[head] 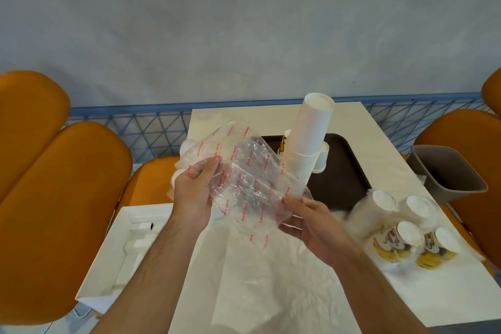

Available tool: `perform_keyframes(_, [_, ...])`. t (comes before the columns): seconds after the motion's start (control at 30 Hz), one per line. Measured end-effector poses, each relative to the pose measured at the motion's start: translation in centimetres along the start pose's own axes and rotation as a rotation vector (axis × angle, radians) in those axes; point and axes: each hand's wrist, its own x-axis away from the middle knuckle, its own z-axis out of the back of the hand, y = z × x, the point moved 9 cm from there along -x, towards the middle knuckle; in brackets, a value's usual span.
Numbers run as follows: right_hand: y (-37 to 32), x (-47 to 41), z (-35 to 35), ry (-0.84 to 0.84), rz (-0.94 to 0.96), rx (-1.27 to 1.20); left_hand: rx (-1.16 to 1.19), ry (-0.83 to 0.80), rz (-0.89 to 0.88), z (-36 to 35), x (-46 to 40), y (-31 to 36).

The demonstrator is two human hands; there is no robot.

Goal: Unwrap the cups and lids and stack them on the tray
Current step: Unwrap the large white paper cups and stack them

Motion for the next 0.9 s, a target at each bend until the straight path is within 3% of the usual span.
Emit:
perform_keyframes(0.13, [-1.0,-0.1,1.5,0.162,0.122,-0.115,0.05,-0.03,-0.015,0.5,0.3,0.1])
perform_keyframes(0.33, [-3.0,0.5,2.9,0.243,0.225,-0.051,0.088,-0.026,-0.048,2.8,0.1,0.7])
perform_keyframes(0.5, [-4.5,0.3,3.4,0.241,0.297,-0.089,0.104,-0.109,0.121,4.1,0.1,-1.3])
perform_keyframes(0.6, [-5.6,0.1,3.6,0.154,0.289,-0.068,0.031,-0.098,0.138,6.6,-0.6,-1.4])
perform_keyframes(0.77, [-6.7,-0.4,3.5,-0.004,0.209,0.145,-0.247,-0.442,0.055,3.6,0.5,0.5])
perform_keyframes(0.9, [-7.6,-0.7,4.0,0.011,0.158,0.269,-0.304,-0.559,0.015,1.2,1.2,1.4])
